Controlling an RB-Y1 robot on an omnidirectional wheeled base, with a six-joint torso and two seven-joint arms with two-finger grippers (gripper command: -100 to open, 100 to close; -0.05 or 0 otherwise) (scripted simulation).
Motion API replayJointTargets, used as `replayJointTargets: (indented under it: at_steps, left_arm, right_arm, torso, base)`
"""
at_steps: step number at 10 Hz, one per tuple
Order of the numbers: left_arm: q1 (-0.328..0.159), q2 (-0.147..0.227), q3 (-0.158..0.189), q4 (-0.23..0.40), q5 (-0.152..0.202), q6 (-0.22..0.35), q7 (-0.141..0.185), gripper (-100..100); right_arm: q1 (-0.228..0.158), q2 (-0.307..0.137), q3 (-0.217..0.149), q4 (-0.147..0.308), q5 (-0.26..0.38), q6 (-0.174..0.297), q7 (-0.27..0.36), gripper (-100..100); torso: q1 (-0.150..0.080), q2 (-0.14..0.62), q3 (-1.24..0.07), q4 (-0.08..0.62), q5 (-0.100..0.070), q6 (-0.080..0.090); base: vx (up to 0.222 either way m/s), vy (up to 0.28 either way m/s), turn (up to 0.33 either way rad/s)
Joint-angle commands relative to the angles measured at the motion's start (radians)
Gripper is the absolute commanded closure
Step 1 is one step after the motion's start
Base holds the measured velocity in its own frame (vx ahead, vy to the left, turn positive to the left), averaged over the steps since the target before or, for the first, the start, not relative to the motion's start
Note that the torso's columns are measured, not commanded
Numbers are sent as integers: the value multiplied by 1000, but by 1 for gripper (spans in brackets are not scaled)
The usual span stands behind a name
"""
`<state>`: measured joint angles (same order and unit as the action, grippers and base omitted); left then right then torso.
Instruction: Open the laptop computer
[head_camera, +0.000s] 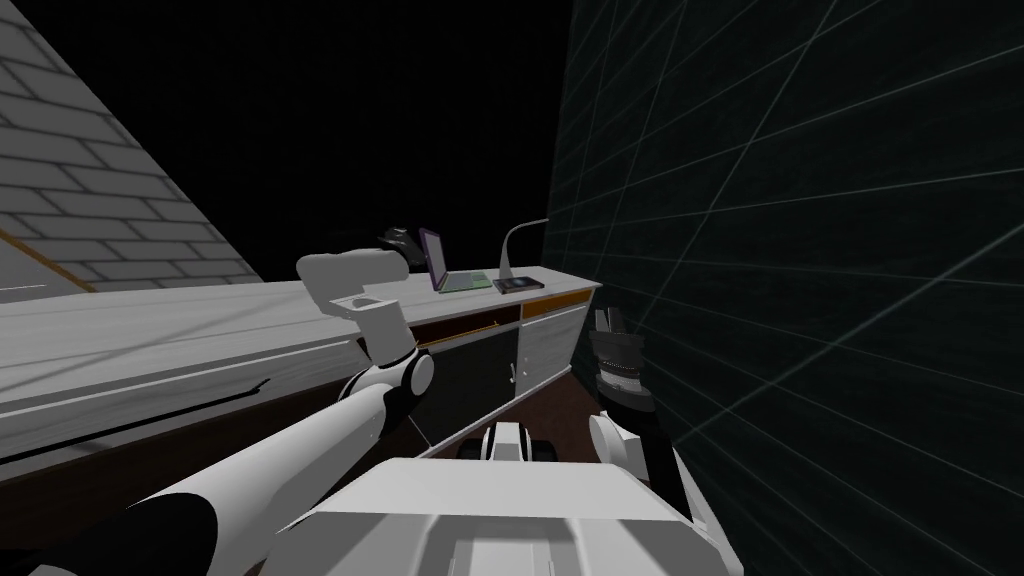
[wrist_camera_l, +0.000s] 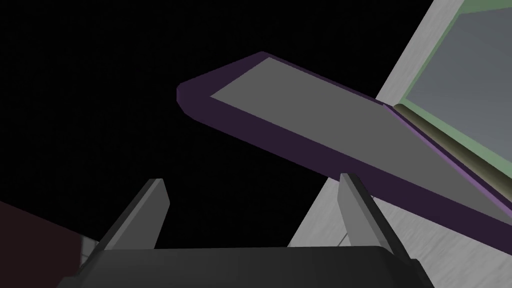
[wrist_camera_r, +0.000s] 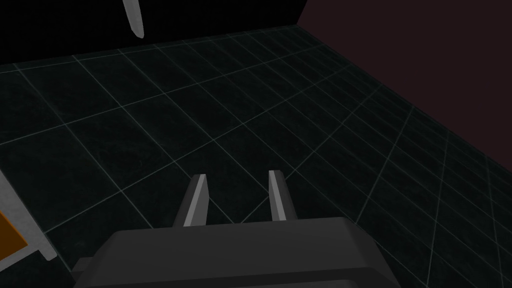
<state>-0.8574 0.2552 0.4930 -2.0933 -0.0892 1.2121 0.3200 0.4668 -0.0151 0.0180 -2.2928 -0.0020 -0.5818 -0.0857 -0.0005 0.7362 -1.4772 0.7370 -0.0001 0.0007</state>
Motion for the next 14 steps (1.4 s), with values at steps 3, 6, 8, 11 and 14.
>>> replayJointTargets:
  at_steps: [3, 6, 8, 11, 14]
  left_arm:
    - [-78, 12, 28, 26, -7, 106, 17, -100]
    - [-139, 26, 50, 44, -13, 180, 29, -100]
    - [-186, 41, 67, 57, -18, 237, 40, -100]
    - [-229, 63, 83, 68, -22, 291, 49, -100]
    - [-228, 67, 72, 69, -25, 288, 54, -100]
  right_arm:
    - [0, 0, 0, 0, 0, 0, 0, 0]
    - [0, 0, 0, 0, 0, 0, 0, 0]
    - [0, 0, 0, 0, 0, 0, 0, 0]
    - [0, 0, 0, 0, 0, 0, 0, 0]
    - [0, 0, 0, 0, 0, 0, 0, 0]
  torso:
    - [0, 0, 0, 0, 0, 0]
    - [0, 1, 0, 1, 0, 0]
    - [0, 2, 1, 1, 0, -1]
    - [1, 2, 1, 1, 0, -1]
    - [2, -3, -1, 0, 0, -1]
  base:
    - [-8, 14, -60]
    - [-8, 17, -81]
    - [-8, 15, -77]
    - [-7, 16, -55]
    - [48, 26, -16]
